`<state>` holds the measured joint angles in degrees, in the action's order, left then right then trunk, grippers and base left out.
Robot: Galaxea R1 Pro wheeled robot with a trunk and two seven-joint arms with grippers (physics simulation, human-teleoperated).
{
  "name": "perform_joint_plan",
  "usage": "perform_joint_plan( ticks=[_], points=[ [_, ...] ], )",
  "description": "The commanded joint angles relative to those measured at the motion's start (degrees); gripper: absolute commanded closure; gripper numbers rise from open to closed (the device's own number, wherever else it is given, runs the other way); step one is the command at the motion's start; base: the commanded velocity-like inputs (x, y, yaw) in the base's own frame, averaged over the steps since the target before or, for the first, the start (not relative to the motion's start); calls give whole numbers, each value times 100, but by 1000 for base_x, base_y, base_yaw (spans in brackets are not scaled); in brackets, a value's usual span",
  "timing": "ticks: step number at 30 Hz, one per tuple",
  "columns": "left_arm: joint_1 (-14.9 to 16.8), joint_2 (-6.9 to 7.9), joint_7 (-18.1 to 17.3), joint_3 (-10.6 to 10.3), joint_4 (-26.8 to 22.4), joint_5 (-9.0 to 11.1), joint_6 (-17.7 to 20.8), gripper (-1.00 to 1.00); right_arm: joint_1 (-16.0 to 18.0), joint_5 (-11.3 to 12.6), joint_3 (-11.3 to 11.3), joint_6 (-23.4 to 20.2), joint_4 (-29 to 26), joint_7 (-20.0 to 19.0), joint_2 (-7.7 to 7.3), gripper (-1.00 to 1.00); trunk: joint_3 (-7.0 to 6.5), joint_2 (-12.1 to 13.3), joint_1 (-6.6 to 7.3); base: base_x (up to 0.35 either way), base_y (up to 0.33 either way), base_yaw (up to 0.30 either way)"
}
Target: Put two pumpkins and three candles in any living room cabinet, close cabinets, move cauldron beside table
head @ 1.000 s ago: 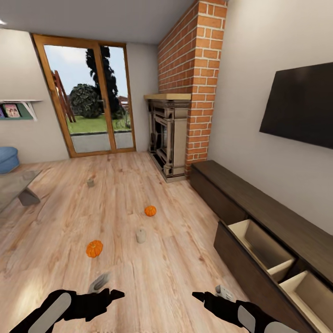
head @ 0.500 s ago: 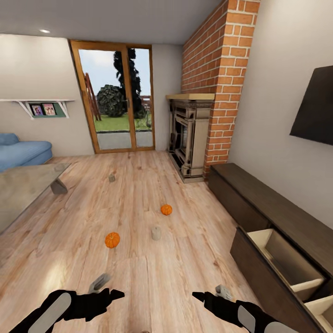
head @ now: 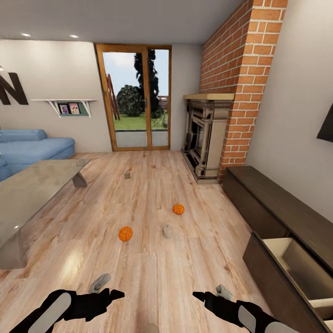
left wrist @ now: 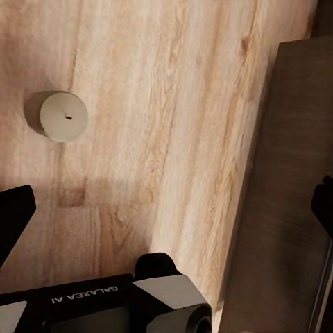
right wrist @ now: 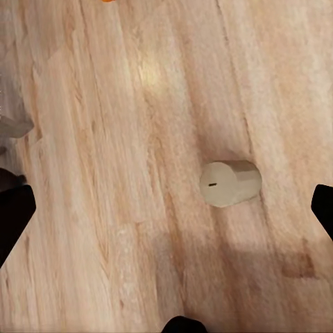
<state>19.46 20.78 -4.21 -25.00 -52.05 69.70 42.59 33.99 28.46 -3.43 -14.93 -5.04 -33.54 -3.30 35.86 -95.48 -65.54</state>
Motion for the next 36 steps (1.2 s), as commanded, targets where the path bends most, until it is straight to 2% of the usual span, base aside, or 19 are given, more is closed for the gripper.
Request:
perform_joint_plan(
  ticks=[1,13,27,33,36],
  points=[
    [6,5,-29,-13,1,-18,3,-100,2,62,-35,-39,-6,-8,-3,-100,5,-3,0,-1,94,31],
    [6,5,-30,-13,1,-17,1,-100,1,71,-27,-38,-6,-11,-12,-100,5,-3,0,0,21,4],
    [6,10,-33,-5,1,-10,2,-100,-1,72,-33,-35,-6,-2,-2,-100,5,-3,0,0,247,3],
    [6,10,-34,-5,1,-9,0,-100,0,67,-35,-43,-6,13,4,-100,5,-3,0,-15,246,205],
    [6,13,-35,-4,1,-9,-3,-100,2,64,-42,-47,-6,200,10,-100,5,-3,0,-8,76,278]
  ],
)
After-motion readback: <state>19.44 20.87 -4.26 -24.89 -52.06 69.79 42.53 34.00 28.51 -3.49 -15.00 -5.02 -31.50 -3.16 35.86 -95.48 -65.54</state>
